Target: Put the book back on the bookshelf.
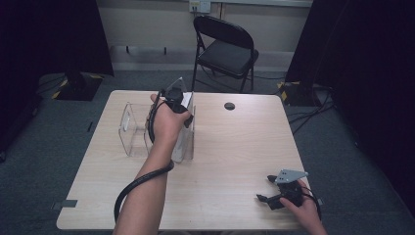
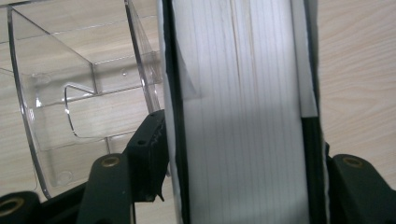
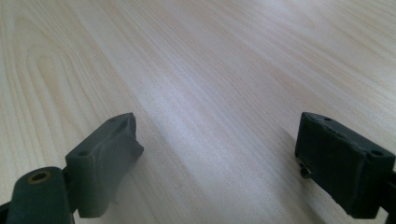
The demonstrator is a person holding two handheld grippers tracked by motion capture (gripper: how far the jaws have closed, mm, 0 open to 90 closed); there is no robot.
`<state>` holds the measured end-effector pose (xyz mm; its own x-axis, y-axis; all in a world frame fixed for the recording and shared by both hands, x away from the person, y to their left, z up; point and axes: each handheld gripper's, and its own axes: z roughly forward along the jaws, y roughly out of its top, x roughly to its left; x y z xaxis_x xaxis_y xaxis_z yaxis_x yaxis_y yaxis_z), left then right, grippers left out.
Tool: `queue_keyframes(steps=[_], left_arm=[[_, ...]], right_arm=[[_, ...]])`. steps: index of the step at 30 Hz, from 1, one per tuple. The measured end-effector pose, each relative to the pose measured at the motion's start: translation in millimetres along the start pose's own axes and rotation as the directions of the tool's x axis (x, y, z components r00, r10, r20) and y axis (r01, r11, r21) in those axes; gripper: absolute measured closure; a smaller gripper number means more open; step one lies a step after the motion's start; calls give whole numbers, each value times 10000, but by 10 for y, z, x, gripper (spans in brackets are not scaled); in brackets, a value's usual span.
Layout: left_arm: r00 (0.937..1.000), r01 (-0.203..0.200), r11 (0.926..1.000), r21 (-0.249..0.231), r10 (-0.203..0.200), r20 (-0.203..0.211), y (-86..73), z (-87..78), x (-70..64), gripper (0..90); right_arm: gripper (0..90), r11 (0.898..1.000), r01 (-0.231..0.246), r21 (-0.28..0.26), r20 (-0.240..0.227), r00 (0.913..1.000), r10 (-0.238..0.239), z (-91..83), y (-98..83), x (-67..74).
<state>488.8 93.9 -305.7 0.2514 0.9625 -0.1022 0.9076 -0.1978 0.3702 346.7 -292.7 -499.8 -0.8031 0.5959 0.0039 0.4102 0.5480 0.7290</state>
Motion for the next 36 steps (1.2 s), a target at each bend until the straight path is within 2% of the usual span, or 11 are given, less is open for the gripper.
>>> queue_keyframes(steps=[2, 5, 13, 16, 17, 18, 24, 27, 35, 36], left_arm=[[9999, -161, 9999, 36, 161, 60, -31, -33, 25, 395], [9998, -52, 10000, 5, 52, 203, -54, -46, 23, 394], [9981, -557, 9984, -15, 557, 269, -123, -91, 19, 382], [9981, -550, 9985, -23, 550, 278, -147, -83, 42, 379], [9986, -428, 9991, -16, 428, 317, -159, -80, 41, 379], [9980, -415, 9991, -56, 417, 466, -176, -78, 54, 372], [9970, -571, 9982, -171, 579, 511, -229, -125, 87, 358], [9971, -483, 9986, -228, 495, 584, -246, -136, 81, 353], [9954, -584, 9979, -268, 602, 743, -307, -131, 119, 344], [9955, -478, 9984, -292, 500, 799, -315, -128, 118, 342]], right_arm=[[119, 10000, -3, 0, -2, 10000, 3, 0, 0, 0], [119, 10000, -5, -1, -2, 10000, 5, 0, 0, 0], [119, 10000, -10, -9, -17, 10000, 10, 1, 0, 0], [119, 10000, -10, -9, -15, 10000, 10, 1, 0, 0], [119, 10000, -6, -11, -14, 10000, 6, 1, 0, 0], [119, 10000, -11, -10, -16, 10000, 11, 1, 0, 0], [119, 10000, -7, -9, -15, 10000, 7, 1, 0, 0], [119, 10000, -6, -5, -10, 10000, 6, 1, 0, 0], [119, 10000, -9, -10, -16, 10000, 9, 1, 0, 0], [119, 10000, -5, -4, -1, 10000, 5, 0, 0, 0]])
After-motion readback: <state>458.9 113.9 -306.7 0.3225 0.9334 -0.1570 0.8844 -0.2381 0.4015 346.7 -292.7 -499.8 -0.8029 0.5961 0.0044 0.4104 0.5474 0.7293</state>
